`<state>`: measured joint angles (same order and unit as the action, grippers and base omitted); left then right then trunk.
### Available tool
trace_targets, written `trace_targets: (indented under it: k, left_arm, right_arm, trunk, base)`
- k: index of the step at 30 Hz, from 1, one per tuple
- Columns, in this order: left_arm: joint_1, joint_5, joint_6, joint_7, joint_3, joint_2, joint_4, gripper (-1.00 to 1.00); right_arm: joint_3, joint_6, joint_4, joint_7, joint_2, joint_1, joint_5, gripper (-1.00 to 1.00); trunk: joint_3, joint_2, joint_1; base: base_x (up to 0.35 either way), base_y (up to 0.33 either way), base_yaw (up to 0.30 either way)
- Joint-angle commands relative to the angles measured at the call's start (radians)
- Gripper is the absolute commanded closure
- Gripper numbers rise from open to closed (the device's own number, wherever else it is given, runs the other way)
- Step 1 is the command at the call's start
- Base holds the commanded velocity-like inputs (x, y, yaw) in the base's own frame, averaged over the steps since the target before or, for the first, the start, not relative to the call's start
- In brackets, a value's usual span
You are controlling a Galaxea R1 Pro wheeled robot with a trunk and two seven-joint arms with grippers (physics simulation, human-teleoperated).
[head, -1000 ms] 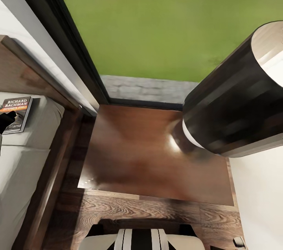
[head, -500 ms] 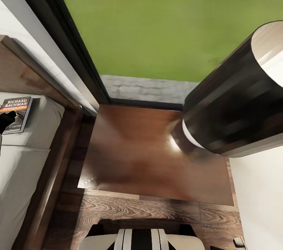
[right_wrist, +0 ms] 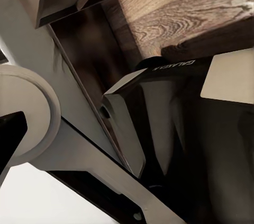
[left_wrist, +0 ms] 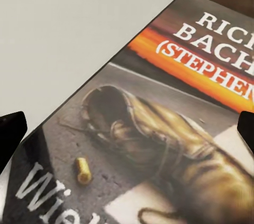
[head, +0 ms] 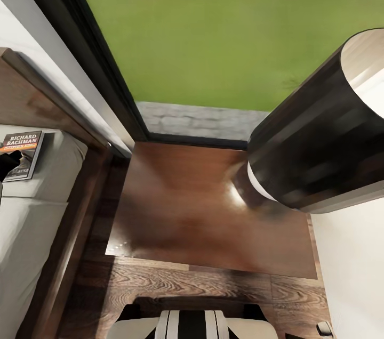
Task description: In the bedroom, move the book from the bed onto either nightstand, and place the two sandals side by side next to the bed.
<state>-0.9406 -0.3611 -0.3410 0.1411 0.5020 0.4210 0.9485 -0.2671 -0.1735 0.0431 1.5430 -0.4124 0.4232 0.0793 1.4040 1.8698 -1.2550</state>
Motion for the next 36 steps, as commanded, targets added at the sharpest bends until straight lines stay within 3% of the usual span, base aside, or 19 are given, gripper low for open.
trace_targets:
  k: [1,36]
  left_arm:
    - [0.0,-0.014,-0.005,0.006,0.0,0.0,-0.033,-1.0]
    - [0.0,-0.013,-0.004,0.006,0.0,-0.013,-0.032,-1.0]
  right_arm:
    - [0.006,-0.011,0.0,0.003,0.0,0.0,0.008,-1.0]
    - [0.006,-0.011,0.0,0.003,0.0,0.0,0.008,-1.0]
  trunk:
    - [0.001,0.0,0.0]
    - [0.001,0.0,0.0]
  base:
    - [0.0,-0.084,0.0]
    - [-0.014,-0.051,0.0]
